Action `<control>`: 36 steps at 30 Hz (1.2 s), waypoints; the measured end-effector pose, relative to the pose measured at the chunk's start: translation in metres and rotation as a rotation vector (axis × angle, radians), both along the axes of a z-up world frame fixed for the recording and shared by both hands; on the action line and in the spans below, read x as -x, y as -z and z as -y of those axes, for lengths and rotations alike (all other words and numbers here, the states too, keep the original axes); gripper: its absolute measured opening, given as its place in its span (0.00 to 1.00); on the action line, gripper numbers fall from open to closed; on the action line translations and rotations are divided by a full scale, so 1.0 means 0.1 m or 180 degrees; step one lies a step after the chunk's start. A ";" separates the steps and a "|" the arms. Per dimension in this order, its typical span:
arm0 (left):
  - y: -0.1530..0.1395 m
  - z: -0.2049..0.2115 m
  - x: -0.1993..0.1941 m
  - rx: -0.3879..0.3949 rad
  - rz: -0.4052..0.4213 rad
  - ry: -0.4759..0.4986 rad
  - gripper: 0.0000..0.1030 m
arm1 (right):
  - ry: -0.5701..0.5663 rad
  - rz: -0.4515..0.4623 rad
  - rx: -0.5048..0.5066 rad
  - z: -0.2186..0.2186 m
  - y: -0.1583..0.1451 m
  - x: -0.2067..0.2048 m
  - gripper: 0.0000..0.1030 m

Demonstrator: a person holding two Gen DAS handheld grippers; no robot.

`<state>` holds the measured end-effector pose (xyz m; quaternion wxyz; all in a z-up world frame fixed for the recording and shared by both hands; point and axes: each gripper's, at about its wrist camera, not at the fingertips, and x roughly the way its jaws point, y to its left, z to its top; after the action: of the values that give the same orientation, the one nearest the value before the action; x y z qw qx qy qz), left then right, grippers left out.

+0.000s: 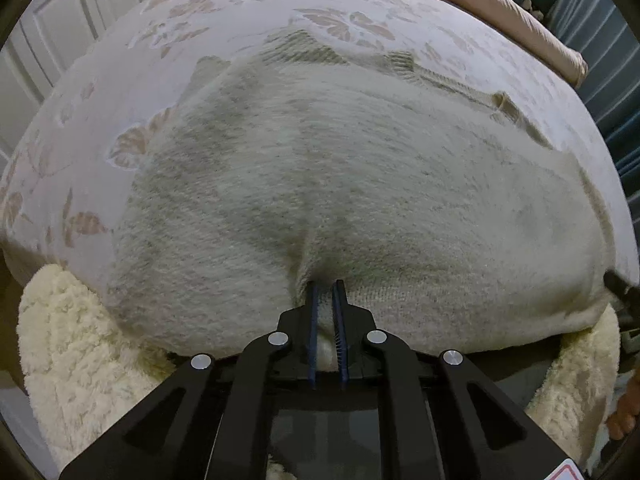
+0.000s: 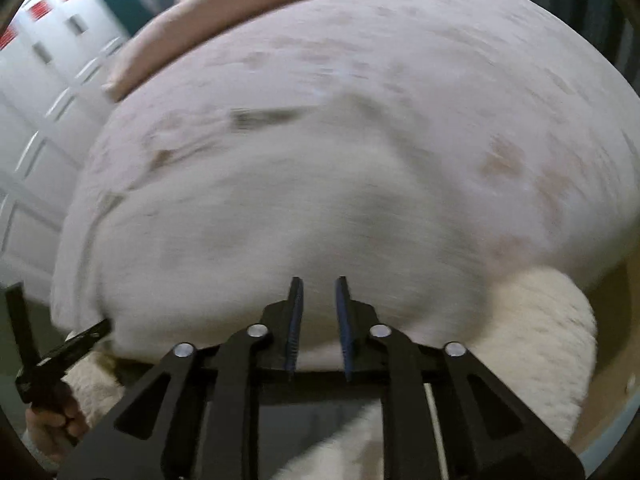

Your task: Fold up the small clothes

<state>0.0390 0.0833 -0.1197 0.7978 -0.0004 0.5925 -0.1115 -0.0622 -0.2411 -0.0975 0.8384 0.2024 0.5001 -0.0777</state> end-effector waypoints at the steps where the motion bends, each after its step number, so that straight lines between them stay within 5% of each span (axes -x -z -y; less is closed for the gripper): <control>1: 0.00 0.00 0.01 -0.0006 0.0005 -0.0001 0.11 | -0.0082 -0.0026 0.0105 -0.08 0.06 -0.10 0.27; 4: -0.02 -0.02 -0.01 0.0034 -0.0020 -0.0015 0.12 | -0.0214 -0.0391 0.0259 -0.14 0.44 -0.30 0.32; 6: -0.12 -0.04 -0.03 0.0126 -0.0017 -0.0004 0.15 | -0.0177 -0.0275 0.0183 -0.08 0.29 -0.31 0.33; 8: -0.27 -0.07 -0.09 0.0180 0.0120 -0.0087 0.45 | -0.0122 -0.0086 0.0196 0.00 0.08 -0.37 0.36; 11: -0.48 -0.12 -0.35 0.0193 0.0467 -0.0246 0.59 | 0.0142 0.0153 0.0380 0.33 -0.19 -0.56 0.53; 14: -0.43 -0.10 -0.72 0.0084 0.0528 -0.0319 0.59 | 0.0359 0.0100 0.0540 0.59 -0.14 -0.73 0.58; 18: -0.14 -0.06 -1.11 -0.0136 0.0329 -0.0348 0.59 | 0.0452 -0.0307 0.0569 0.92 0.35 -0.98 0.58; 21: 0.07 -0.04 -1.23 -0.0378 0.0226 -0.0324 0.66 | 0.0572 -0.0438 0.0514 1.11 0.61 -1.10 0.76; 26: -0.03 -0.03 -1.21 -0.0418 0.0213 -0.0362 0.65 | 0.0772 -0.0219 0.0450 0.99 0.22 -0.96 0.62; 30: -0.15 -0.06 -1.03 -0.0413 0.0222 -0.0420 0.65 | 0.0270 0.0102 0.0211 0.32 -0.12 -0.72 0.58; 36: -0.22 0.01 -0.73 -0.0519 0.0133 -0.0316 0.69 | -0.0557 0.0006 -0.0175 -0.68 -0.01 -0.77 0.28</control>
<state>0.1119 0.0823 -0.0982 0.8119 0.0375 0.5822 -0.0233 0.0145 -0.1727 -0.0965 0.8366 0.1809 0.5170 0.0098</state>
